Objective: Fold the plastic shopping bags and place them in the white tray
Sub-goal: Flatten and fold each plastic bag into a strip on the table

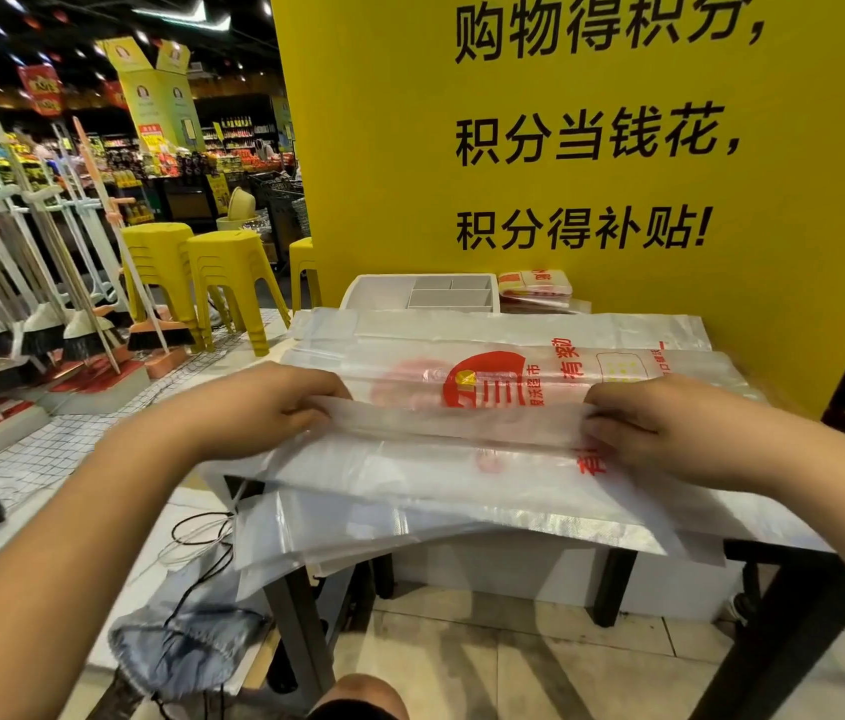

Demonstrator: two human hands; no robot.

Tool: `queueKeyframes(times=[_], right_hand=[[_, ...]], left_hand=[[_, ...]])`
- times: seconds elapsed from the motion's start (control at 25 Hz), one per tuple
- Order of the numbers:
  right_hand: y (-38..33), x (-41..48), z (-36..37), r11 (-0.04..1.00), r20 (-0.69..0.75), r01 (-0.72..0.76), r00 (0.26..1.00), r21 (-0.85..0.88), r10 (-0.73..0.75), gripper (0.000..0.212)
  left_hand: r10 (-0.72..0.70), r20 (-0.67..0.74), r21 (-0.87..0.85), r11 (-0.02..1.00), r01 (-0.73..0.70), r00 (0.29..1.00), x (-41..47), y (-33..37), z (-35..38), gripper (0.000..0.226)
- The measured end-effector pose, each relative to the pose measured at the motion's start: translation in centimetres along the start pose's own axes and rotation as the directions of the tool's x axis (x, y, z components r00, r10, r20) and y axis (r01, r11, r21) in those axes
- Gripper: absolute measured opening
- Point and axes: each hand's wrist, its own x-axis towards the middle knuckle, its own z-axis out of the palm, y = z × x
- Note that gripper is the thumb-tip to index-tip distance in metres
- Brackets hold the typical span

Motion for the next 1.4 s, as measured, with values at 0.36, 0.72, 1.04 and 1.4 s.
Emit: queueKeyframes(times=[0.36,0.72,1.04,1.4], right_hand=[[0.9,4.1,-1.5,0.999,0.108,-0.012,0.994,0.031,0.009,0.005],[1.9,4.2,-1.7,0.99,0.143,0.026,0.989,0.141,-0.046,0.011],[2.7,3.9,-2.6,0.999,0.202,-0.048,0.979,0.021,0.043,0.04],[-4.4,2.4,-0.6,0.969,-0.195,0.109,0.969,-0.22,-0.154,0.032]], left_hand=[[-0.11,-0.613,0.228,0.924,0.308,0.782,-0.5,2.0,-0.6,0.046],[-0.04,-0.093,-0.085,0.996,0.032,0.995,5.5,8.0,2.2,0.044],[0.013,-0.047,-0.091,0.996,-0.017,0.999,6.9,6.5,0.5,0.028],[0.081,-0.385,0.203,0.979,-0.001,0.919,2.3,10.4,1.4,0.012]])
